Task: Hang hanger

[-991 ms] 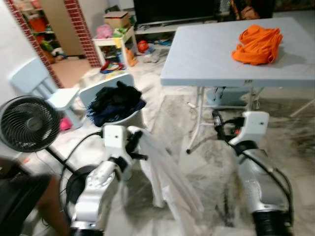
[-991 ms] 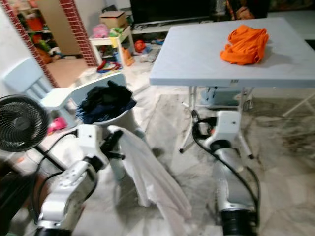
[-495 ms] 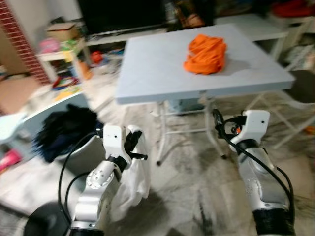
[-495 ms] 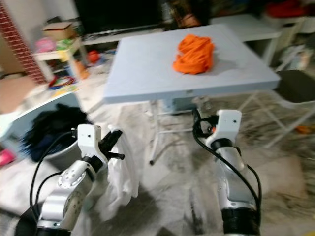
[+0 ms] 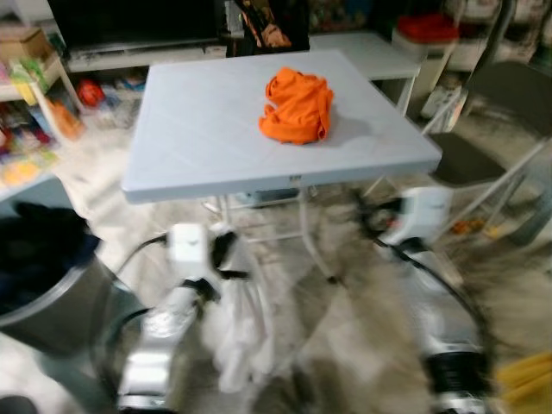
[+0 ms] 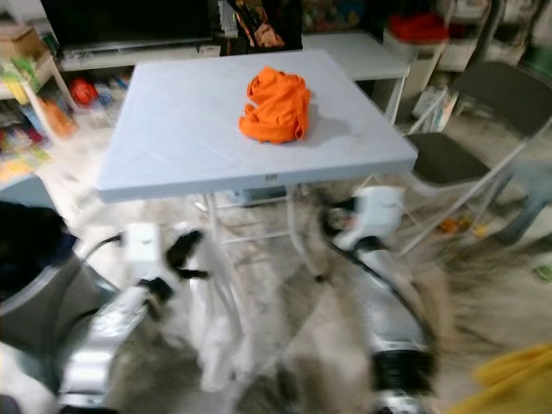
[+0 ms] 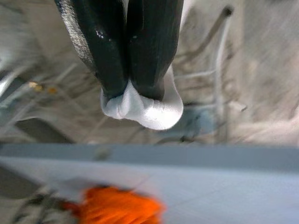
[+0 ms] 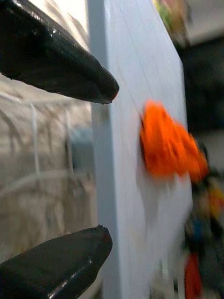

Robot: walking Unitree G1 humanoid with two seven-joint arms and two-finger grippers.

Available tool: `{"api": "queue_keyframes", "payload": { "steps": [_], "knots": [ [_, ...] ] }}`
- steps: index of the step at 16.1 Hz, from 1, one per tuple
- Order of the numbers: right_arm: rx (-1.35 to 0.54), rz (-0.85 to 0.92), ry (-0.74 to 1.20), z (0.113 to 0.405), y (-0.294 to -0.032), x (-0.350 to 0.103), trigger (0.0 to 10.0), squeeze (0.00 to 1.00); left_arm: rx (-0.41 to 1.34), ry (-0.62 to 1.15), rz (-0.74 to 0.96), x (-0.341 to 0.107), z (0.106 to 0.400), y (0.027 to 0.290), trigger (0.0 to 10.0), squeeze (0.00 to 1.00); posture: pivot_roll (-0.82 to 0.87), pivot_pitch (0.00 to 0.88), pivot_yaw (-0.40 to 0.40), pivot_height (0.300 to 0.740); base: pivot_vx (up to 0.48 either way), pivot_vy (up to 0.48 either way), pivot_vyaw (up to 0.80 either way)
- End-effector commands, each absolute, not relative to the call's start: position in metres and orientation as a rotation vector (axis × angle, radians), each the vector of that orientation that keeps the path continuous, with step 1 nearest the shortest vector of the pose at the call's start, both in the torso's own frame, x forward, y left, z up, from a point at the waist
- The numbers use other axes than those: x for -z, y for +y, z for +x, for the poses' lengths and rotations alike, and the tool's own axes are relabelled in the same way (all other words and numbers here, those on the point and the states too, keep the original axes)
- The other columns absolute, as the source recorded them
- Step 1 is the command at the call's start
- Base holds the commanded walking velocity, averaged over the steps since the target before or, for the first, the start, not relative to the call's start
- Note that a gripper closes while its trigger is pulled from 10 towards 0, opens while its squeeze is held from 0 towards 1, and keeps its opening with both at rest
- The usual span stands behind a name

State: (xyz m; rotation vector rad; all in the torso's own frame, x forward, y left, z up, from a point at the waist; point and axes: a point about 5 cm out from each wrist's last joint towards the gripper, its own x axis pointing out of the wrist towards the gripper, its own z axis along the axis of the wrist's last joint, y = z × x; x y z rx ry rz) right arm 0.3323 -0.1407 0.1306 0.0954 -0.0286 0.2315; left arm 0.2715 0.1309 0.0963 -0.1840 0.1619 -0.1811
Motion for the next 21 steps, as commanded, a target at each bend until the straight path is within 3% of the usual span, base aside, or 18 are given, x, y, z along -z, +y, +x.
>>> {"api": "queue_keyframes", "payload": {
  "steps": [1, 5, 9, 21],
  "knots": [
    [-0.250, 0.084, -0.017, 0.336, -0.140, -0.129, 10.0, 0.00, 0.176, 0.113, -0.171, -0.106, 0.272, 0.128, 10.0, 0.00, 0.01, 0.000, -0.100, 0.740, 0.000, 0.000, 0.00],
    [-0.271, 0.098, -0.043, 0.353, -0.129, -0.139, 10.0, 0.00, 0.114, 0.089, -0.171, -0.109, 0.269, 0.144, 10.0, 0.00, 0.05, 0.000, -0.103, 0.740, 0.000, 0.000, 0.00],
    [-0.243, 0.095, -0.051, 0.348, -0.135, -0.135, 10.0, 0.00, 0.122, 0.099, -0.155, -0.105, 0.268, 0.152, 10.0, 0.00, -0.01, 0.000, -0.057, 0.740, 0.000, 0.000, 0.00],
    [-0.196, 0.068, -0.027, 0.331, -0.151, -0.121, 10.0, 0.00, 0.227, 0.127, -0.180, -0.103, 0.270, 0.142, 10.0, 0.00, -0.05, 0.000, -0.010, 0.740, 0.317, 0.000, -0.78]
  ]
}}
